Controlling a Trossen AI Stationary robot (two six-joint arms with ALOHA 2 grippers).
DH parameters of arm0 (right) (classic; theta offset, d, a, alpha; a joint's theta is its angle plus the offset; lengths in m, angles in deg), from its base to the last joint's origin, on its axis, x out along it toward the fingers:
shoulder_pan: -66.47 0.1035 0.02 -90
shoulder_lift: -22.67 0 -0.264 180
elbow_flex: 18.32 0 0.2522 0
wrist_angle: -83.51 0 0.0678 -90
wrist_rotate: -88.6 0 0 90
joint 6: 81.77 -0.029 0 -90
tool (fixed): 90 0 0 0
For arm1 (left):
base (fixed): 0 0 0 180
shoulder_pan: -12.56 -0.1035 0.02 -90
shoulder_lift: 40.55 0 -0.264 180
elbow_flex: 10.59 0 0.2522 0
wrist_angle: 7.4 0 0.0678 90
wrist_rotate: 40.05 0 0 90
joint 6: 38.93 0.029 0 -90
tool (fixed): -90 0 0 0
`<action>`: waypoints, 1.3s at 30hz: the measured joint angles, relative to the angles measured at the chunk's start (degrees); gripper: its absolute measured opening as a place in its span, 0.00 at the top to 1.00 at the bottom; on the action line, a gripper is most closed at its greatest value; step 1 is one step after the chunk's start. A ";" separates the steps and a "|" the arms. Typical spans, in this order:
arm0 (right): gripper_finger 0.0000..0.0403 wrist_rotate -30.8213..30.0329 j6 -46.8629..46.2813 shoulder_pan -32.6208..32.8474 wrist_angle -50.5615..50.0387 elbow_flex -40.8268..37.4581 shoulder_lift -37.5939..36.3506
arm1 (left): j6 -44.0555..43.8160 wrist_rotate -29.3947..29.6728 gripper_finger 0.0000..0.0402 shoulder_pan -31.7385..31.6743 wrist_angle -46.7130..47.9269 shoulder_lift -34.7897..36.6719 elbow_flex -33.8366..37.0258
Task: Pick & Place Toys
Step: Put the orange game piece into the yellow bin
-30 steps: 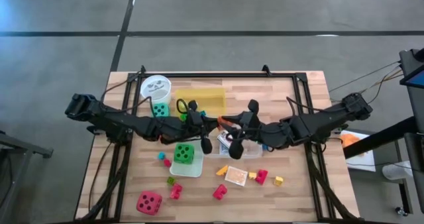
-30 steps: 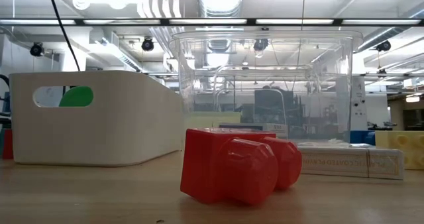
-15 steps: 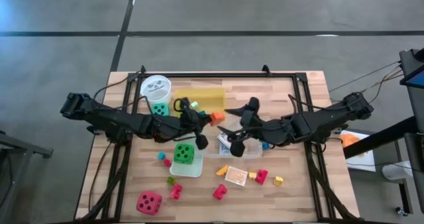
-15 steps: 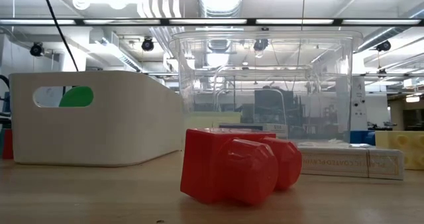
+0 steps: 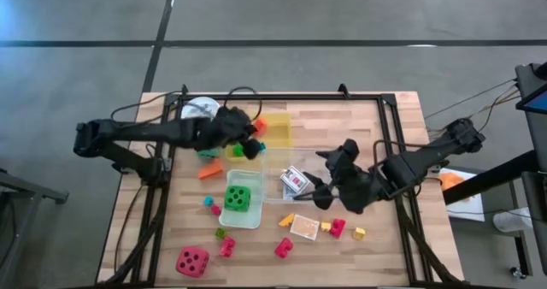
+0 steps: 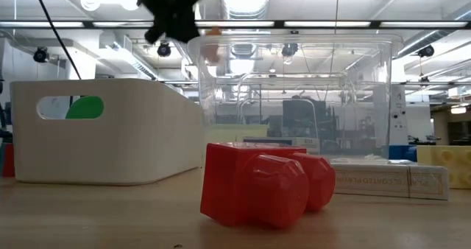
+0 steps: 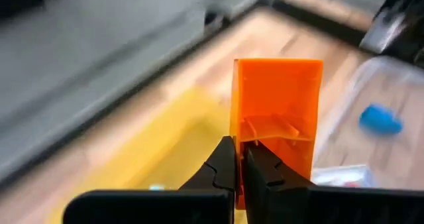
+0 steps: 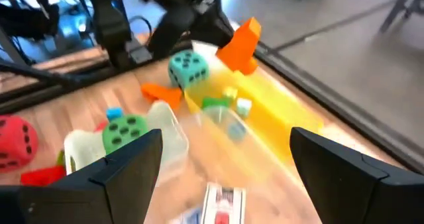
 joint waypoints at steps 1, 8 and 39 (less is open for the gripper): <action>0.19 -0.18 -1.66 0.81 -1.48 -0.14 0.06 | -0.69 -1.71 1.00 -2.00 1.76 -0.55 0.01; 0.19 -2.52 -7.35 6.51 -4.86 -1.86 0.12 | -0.95 -3.58 1.00 -9.38 7.05 -3.51 1.51; 0.19 -5.91 -27.62 9.12 -4.68 -21.32 0.16 | -3.12 -5.40 1.00 -16.08 9.50 -18.35 4.55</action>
